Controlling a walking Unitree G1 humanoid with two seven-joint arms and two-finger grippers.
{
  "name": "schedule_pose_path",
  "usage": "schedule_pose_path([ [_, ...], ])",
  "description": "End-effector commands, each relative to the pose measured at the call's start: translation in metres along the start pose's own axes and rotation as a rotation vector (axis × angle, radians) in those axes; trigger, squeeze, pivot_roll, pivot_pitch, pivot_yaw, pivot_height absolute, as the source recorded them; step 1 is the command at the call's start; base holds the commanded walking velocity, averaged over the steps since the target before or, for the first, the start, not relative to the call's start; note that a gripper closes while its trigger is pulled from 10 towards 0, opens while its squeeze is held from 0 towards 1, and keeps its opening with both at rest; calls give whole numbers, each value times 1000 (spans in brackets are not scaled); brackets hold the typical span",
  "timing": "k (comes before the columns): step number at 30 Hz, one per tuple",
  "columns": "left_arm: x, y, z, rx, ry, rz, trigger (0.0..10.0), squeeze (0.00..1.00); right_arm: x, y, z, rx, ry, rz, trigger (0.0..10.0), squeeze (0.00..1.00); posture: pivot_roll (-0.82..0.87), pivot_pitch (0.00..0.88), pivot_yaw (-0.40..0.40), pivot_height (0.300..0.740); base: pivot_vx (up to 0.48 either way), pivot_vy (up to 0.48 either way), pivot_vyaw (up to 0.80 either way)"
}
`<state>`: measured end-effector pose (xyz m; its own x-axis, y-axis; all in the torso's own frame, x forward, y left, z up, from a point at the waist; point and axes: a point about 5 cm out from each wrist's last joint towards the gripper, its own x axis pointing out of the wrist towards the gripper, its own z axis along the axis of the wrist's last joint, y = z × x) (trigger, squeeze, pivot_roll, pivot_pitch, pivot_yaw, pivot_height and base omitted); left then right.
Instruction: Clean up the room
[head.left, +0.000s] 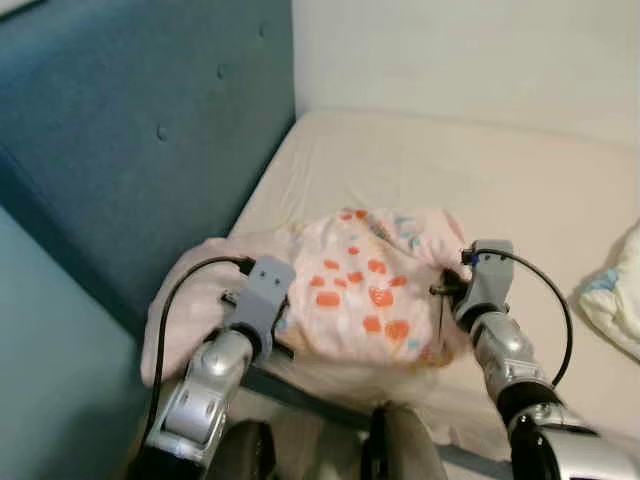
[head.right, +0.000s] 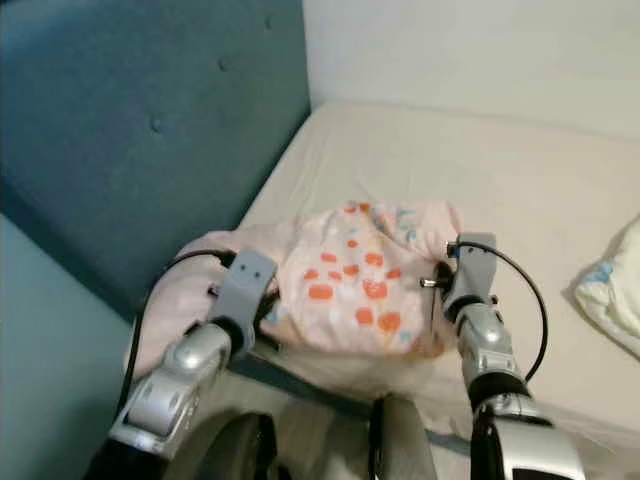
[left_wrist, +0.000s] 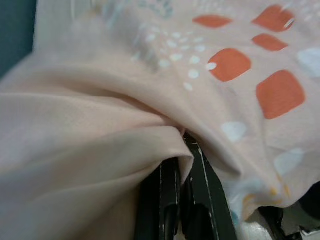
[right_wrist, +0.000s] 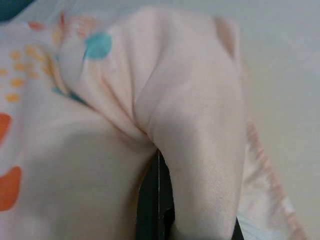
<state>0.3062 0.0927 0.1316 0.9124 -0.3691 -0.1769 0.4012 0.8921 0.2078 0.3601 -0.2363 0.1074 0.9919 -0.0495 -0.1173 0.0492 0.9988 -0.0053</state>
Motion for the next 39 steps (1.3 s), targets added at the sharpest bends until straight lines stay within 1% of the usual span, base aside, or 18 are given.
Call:
schedule_pose_path([
  [1, -1, -3, -3, 2, 7, -20, 10000, 0, -2, 7, -8, 7, 17, 20, 10000, 0, 63, 286, 43, 610, 0, 0, 0],
  [16, -1, -1, -3, 18, 13, -38, 10000, 0, -2, 5, -7, 15, 10, 13, 10000, 0, 68, 288, 49, 610, 0, 0, 0],
  [20, 1, 6, -1, 32, 13, -30, 10000, 0, -1, 4, -3, 2, -1, 8, 10000, 0, 69, 291, 49, 610, 0, 0, 0],
  [22, 4, 16, 3, 52, -2, -7, 10000, 0, 1, 0, 4, -30, -12, -2, 10000, 0, 70, 297, 46, 610, 0, 0, 0],
  [24, 4, 16, 3, 52, -2, -7, 10000, 0, 1, 0, 4, -30, -12, -2, 10000, 0, 70, 297, 46, 610, 0, 0, 0],
  [25, 7, 22, 6, 64, -10, 7, 10000, 0, 3, -2, 9, -49, -17, -9, 10000, 0, 73, 308, 39, 610, 0, 0, 0],
  [27, 7, 22, 6, 64, -10, 7, 10000, 0, 3, -2, 9, -49, -17, -9, 10000, 0, 73, 308, 39, 610, 0, 0, 0],
  [28, 10, 31, 11, 81, -19, 23, 10000, 0, 9, -6, 24, -85, -28, -27, 10000, 0, 83, 328, 32, 610, 0, 0, 0],
  [29, 12, 36, 16, 91, -27, 29, 10000, 0, 15, -9, 41, -119, -42, -41, 10000, 0, 94, 343, 30, 610, 0, 0, 0],
  [30, 12, 36, 16, 91, -27, 29, 10000, 0, 15, -9, 41, -119, -42, -41, 10000, 0, 94, 343, 30, 610, 0, 0, 0],
  [31, 11, 36, 18, 95, -32, 25, 10000, 0, 20, -10, 57, -154, -57, -49, 10000, 0, 102, 353, 28, 610, 0, 0, 0],
  [32, 11, 36, 18, 95, -32, 25, 10000, 0, 20, -10, 57, -154, -57, -49, 10000, 0, 102, 353, 28, 610, 0, 0, 0],
  [33, 8, 31, 18, 97, -36, 12, 10000, 0, 24, -8, 70, -196, -66, -47, 10000, 0, 113, 359, 24, 610, 0, 0, 0],
  [34, 8, 31, 18, 97, -36, 12, 10000, 0, 24, -8, 70, -196, -66, -47, 10000, 0, 113, 359, 24, 610, 0, 0, 0],
  [36, -4, 21, 15, 99, -44, -1, 10000, 0, 30, 1, 89, -287, -86, -25, 10000, 0, 148, 367, 11, 610, 0, 0, 0],
  [37, -8, 19, 15, 97, -47, 4, 10000, 0, 32, 5, 95, -323, -93, -16, 10000, 0, 148, 367, 11, 610, 0, 0, 0],
  [39, -16, 17, 14, 100, -57, 16, 10000, 0, 35, 11, 109, -349, -117, -10, 10000, 0, 162, 373, 4, 610, 0, 0, 0],
])
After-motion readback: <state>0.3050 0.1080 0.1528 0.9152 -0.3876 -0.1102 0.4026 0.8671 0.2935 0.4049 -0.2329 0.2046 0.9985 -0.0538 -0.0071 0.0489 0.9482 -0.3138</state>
